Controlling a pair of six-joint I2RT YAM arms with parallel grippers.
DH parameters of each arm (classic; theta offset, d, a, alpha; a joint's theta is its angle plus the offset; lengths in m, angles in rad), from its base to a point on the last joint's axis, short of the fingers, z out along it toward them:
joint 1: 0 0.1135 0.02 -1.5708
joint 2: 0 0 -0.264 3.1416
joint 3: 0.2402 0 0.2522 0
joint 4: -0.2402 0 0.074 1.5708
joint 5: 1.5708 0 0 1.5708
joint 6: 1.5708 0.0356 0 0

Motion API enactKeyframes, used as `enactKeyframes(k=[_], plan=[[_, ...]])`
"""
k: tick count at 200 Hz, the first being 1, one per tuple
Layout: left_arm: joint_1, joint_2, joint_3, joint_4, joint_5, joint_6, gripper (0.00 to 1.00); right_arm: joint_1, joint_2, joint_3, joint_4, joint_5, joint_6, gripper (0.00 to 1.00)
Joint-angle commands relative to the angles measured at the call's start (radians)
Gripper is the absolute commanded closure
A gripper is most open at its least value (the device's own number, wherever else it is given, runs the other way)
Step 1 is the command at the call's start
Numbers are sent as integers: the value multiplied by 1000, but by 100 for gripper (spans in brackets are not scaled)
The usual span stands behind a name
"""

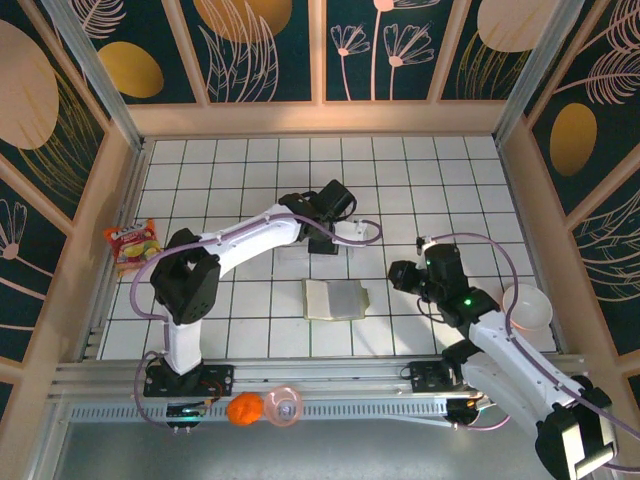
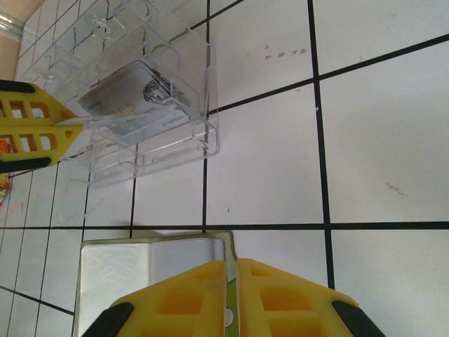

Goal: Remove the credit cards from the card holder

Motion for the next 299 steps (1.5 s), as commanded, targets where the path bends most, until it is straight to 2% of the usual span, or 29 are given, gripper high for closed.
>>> enactKeyframes(k=[1, 125, 182, 299], plan=[[1, 23, 54, -20, 24, -14, 100, -9, 9, 8, 34, -20, -24, 88], [1, 98, 157, -108, -7, -84, 100, -14, 0, 6, 27, -15, -32, 88], [11, 123, 163, -113, -32, -104, 100, -18, -4, 8, 18, -13, -37, 89], [25, 78, 112, -96, -64, -97, 100, -23, -1, 3, 27, -21, -35, 89]])
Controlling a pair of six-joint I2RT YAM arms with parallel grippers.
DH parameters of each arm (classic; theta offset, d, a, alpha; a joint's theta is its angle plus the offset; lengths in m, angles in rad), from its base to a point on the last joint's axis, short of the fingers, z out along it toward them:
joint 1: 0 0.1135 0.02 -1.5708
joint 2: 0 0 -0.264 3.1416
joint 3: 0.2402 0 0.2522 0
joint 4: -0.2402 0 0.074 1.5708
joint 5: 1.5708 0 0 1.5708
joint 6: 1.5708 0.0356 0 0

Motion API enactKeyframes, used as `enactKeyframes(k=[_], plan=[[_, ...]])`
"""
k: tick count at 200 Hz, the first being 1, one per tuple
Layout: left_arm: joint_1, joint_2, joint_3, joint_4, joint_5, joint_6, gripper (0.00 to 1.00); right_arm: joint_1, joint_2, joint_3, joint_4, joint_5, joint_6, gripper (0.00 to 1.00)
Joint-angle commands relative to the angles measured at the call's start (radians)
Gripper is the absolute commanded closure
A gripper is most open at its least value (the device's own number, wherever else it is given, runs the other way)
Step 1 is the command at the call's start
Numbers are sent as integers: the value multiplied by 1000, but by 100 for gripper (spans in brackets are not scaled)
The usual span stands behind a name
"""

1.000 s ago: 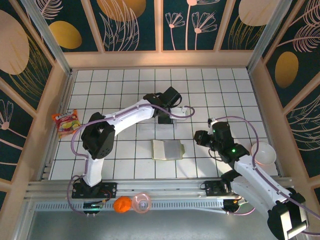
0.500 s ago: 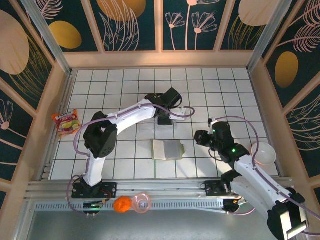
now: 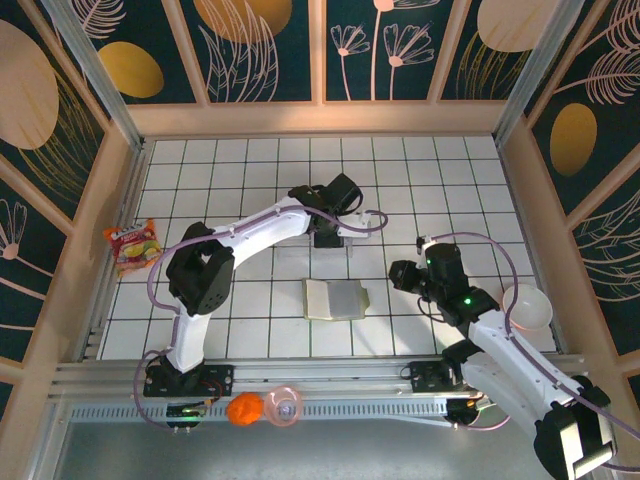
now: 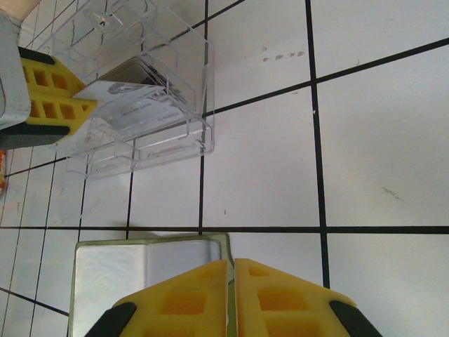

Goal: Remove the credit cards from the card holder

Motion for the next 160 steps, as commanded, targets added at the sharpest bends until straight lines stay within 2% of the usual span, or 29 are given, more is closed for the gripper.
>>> enactKeyframes(k=[1, 115, 131, 160], plan=[[12, -25, -21, -22, -27, 0, 100, -11, -9, 3, 22, -15, -16, 88], [14, -34, -54, 30, -23, 14, 100, -13, 0, 2, 33, -27, -11, 89], [13, -39, -56, 40, -33, 6, 79, -13, -1, 2, 34, -29, -11, 88], [14, -58, -45, 66, -64, -14, 62, -12, -4, 3, 30, -31, -9, 88]])
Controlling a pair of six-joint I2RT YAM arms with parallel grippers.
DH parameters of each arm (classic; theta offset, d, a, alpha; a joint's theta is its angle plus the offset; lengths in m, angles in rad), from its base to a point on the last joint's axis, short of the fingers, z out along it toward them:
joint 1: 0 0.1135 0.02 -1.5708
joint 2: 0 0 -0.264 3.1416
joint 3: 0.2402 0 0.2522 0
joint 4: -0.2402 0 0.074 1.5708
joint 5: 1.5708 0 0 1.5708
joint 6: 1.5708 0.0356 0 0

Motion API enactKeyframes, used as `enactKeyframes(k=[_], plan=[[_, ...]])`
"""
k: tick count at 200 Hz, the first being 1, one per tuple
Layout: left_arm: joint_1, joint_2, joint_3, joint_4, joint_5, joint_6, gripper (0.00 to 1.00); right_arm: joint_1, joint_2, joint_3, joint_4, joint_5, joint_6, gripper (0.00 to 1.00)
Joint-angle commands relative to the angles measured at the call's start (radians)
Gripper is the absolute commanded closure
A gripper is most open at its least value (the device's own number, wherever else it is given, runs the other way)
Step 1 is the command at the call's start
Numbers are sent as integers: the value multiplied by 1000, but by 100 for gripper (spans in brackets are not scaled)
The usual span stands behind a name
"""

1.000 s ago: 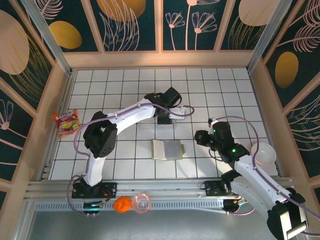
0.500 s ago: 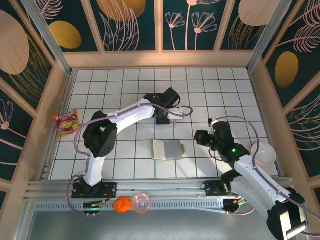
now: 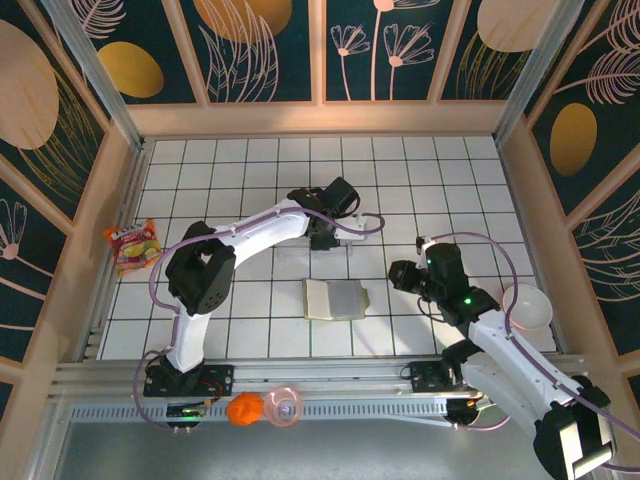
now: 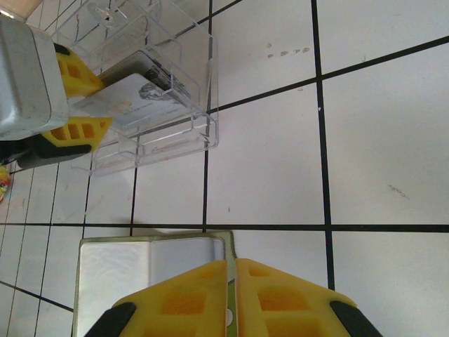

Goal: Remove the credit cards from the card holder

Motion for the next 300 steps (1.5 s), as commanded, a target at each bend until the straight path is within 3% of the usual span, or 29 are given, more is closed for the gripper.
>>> enactKeyframes(k=[1, 18, 45, 59, 65, 81, 97, 108, 132, 157, 177, 212, 242, 271, 288, 300], plan=[[6, -58, 4, 31, -38, -12, 61, -8, -5, 2, 29, -12, -9, 88], [4, -89, 18, 64, -43, -37, 57, -9, -4, 1, 34, -20, -9, 84], [11, -170, 40, 131, -22, -104, 53, -8, 24, -8, 57, -50, -12, 62], [23, -235, 15, 208, -4, -170, 29, -5, 45, -11, 70, -58, -14, 53], [33, -275, -14, 264, 1, -202, 3, -1, 50, -13, 75, -58, -15, 50], [71, -405, -124, 433, 43, -326, 1, 7, 56, -14, 90, -44, -18, 26], [123, -538, -287, 668, 27, -496, 1, 20, 54, -5, 94, 9, -9, 13], [171, -616, -387, 778, 12, -615, 1, 29, 55, 6, 90, 55, -7, 13], [254, -761, -608, 921, -170, -841, 1, 80, 36, 33, 85, 213, -4, 10], [369, -901, -860, 1008, -215, -1026, 1, 109, 7, 37, 97, 370, 33, 1], [426, -963, -999, 1051, -347, -1035, 1, 143, -6, 38, 123, 408, 21, 1], [604, -951, -1112, 1095, -389, -1074, 1, 154, 8, 52, 132, 354, 69, 1], [632, -804, -1148, 1248, -478, -962, 1, 152, 23, 67, 122, 387, 79, 1], [633, -681, -1223, 1536, -545, -832, 1, 149, -8, 70, 118, 412, 74, 1], [646, -619, -1270, 1673, -506, -807, 1, 148, -25, 76, 109, 422, 63, 1], [650, -578, -1304, 1772, -496, -808, 1, 146, -35, 91, 82, 433, 57, 8]])
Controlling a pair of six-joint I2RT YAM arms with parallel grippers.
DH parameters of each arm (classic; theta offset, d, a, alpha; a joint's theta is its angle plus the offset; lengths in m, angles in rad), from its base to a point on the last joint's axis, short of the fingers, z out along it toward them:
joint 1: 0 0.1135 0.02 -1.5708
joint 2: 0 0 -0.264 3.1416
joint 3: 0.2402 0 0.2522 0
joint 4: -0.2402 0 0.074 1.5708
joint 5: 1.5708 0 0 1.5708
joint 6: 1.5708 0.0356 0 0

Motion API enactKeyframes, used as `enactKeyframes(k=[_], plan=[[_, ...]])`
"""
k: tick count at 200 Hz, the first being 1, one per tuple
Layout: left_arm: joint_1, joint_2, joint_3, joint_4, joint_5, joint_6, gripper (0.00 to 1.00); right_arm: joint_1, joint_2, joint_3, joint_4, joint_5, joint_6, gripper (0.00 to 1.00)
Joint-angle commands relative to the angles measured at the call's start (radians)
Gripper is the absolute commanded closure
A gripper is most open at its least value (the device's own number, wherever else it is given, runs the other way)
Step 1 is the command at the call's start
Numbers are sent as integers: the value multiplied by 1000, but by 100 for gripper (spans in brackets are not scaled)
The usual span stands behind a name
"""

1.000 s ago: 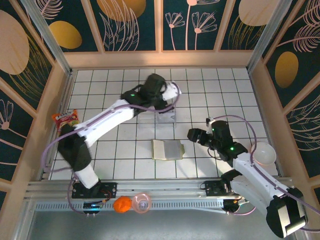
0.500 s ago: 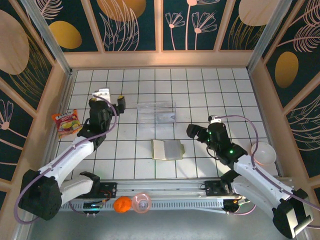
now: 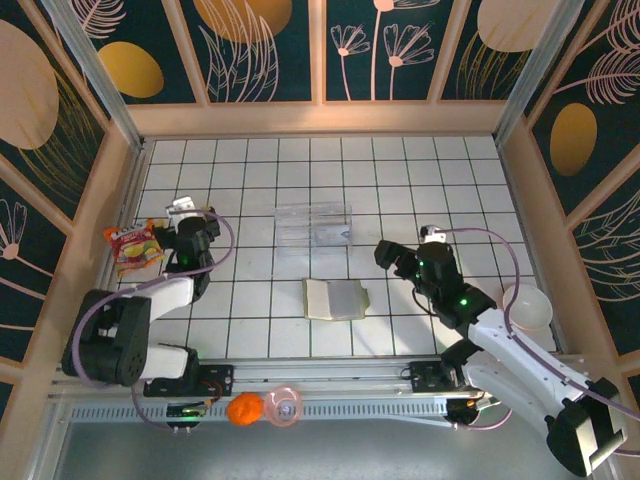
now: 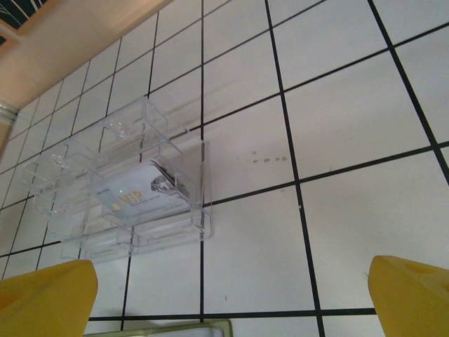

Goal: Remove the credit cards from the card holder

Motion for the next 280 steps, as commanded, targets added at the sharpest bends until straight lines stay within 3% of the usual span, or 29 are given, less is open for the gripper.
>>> enactKeyframes(k=[1, 24, 37, 50, 94, 105, 115, 129, 155, 193, 224, 242, 269, 280], plan=[[15, 58, -56, 315, -14, 61, 1, 1, -30, 50, -17, 58, -4, 8], [23, 105, -95, 443, 14, 52, 1, -1, -56, 58, -23, 94, -11, 10], [41, 103, -62, 363, 67, 39, 1, -2, -68, 51, 4, 107, -20, 9], [59, 110, -42, 326, 108, 29, 1, -2, -74, 39, 40, 140, -25, 1], [95, 92, -102, 405, 230, 24, 1, -6, -117, -56, 280, 213, -151, 1], [127, 100, -165, 492, 310, 7, 1, -9, -125, -70, 317, 231, -162, 1], [127, 153, -241, 737, 328, 29, 1, -10, -128, -76, 343, 241, -181, 1], [129, 107, -184, 549, 276, -1, 1, -14, -123, -76, 369, 263, -218, 1], [129, 124, -174, 558, 243, -10, 1, -24, -91, -81, 467, 325, -289, 1], [129, 119, -173, 552, 245, -8, 1, -184, 58, -103, 705, 442, -535, 1], [129, 118, -173, 550, 246, -10, 1, -422, 228, -196, 1005, 276, -545, 1], [129, 118, -173, 549, 245, -9, 1, -466, 388, -197, 1120, 218, -571, 1], [129, 118, -173, 548, 246, -9, 1, -513, 601, -194, 1254, 237, -602, 1], [129, 118, -173, 548, 246, -9, 1, -547, 675, -224, 1369, 166, -587, 1]])
